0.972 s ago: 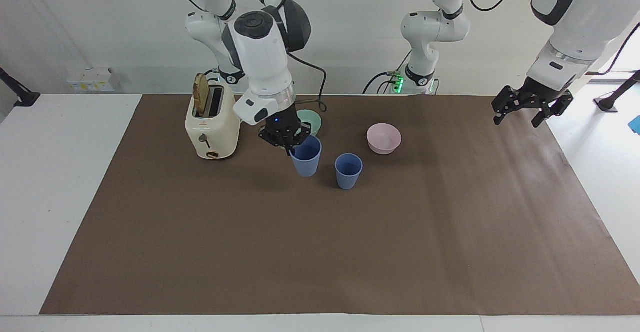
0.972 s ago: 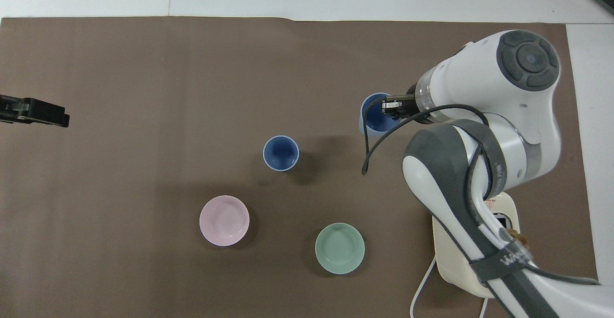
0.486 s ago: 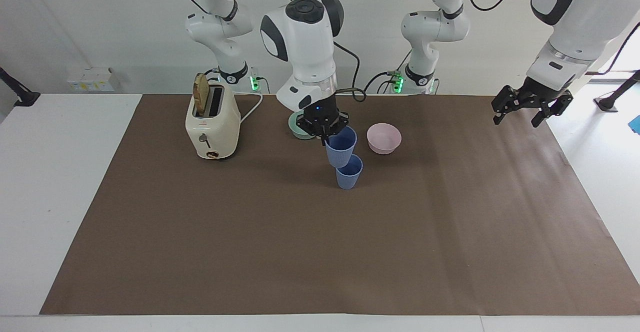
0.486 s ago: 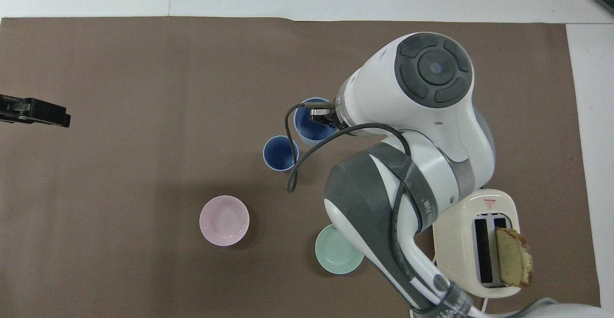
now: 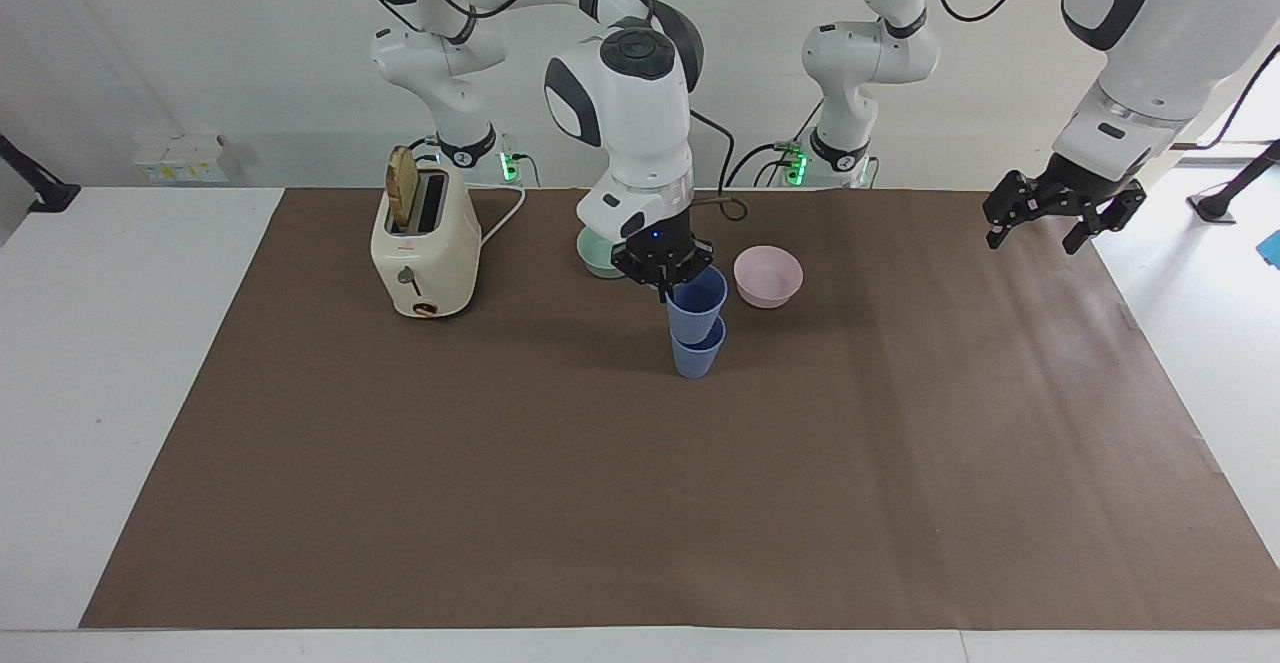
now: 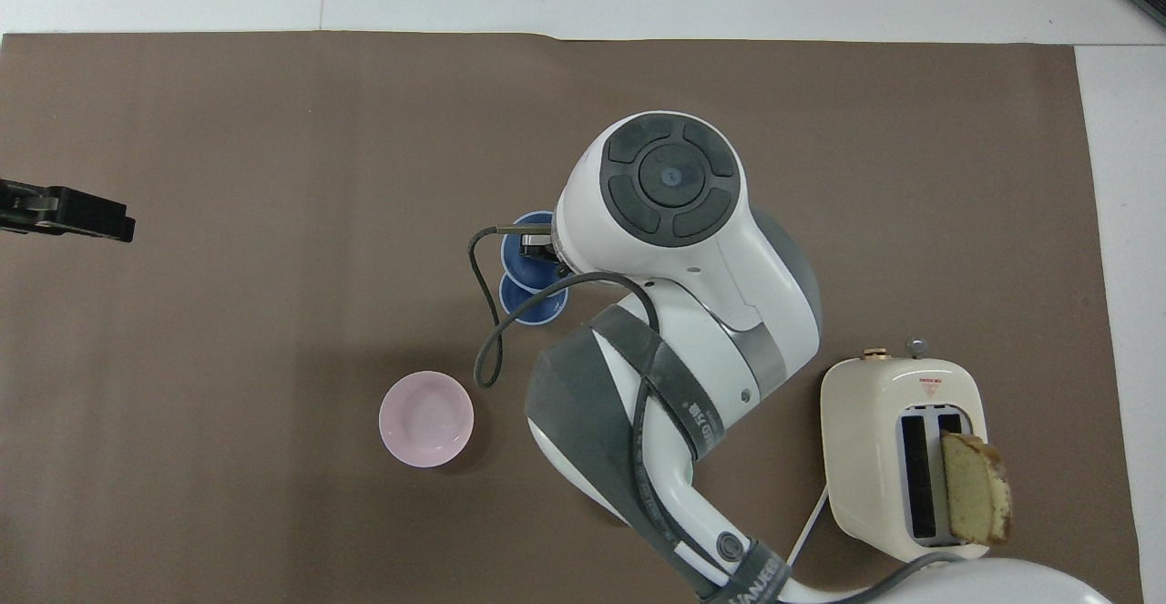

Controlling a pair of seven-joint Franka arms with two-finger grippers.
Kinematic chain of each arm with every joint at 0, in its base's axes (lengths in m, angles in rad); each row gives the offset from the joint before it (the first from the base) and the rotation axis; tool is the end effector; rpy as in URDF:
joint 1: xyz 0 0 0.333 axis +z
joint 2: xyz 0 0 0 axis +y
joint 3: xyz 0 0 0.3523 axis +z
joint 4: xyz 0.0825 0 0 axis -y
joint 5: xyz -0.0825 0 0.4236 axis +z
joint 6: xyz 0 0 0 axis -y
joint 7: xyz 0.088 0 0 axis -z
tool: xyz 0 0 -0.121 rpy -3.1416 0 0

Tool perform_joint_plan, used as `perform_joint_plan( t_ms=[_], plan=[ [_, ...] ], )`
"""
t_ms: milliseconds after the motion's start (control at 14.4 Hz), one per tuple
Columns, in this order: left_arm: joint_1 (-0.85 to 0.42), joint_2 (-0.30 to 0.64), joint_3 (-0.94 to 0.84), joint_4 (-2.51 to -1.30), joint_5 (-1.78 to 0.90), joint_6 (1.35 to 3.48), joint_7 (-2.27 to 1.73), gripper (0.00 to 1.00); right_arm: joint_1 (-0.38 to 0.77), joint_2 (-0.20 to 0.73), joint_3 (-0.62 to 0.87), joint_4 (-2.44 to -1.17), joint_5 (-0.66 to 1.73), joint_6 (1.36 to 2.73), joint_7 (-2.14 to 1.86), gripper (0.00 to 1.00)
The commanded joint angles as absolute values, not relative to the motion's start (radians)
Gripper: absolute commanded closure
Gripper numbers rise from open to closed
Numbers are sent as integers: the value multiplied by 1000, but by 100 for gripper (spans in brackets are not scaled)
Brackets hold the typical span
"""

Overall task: Stack blue cups with both arms
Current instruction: 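Carry the blue cup over the center cup and lower it inside, then open the right gripper to release the cup onto the stack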

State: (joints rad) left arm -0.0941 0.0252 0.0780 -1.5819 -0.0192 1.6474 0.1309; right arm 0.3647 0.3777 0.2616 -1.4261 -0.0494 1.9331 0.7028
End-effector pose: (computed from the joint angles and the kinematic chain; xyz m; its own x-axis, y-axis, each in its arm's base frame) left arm 0.6103 -0.0126 0.6329 0.9885 -0.1451 0.0423 -0.1457 -0.9893 0.0118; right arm 0.6181 0.4049 0.5114 0.9928 -0.0913 0.0771 -0.0810 -0.9886 -0.1273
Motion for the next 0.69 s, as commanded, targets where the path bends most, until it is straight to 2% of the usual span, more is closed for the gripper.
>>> perform_joint_plan(
  t_ms=[0, 625],
  plan=[
    [-83, 31, 71, -1565, -15, 1626, 143, 0, 368, 403, 265, -1405, -60, 1953, 733, 100],
    [-80, 29, 71, -1566, -15, 1626, 135, 0, 394, 400, 265, -1466, -61, 1962, 750, 100]
  ],
)
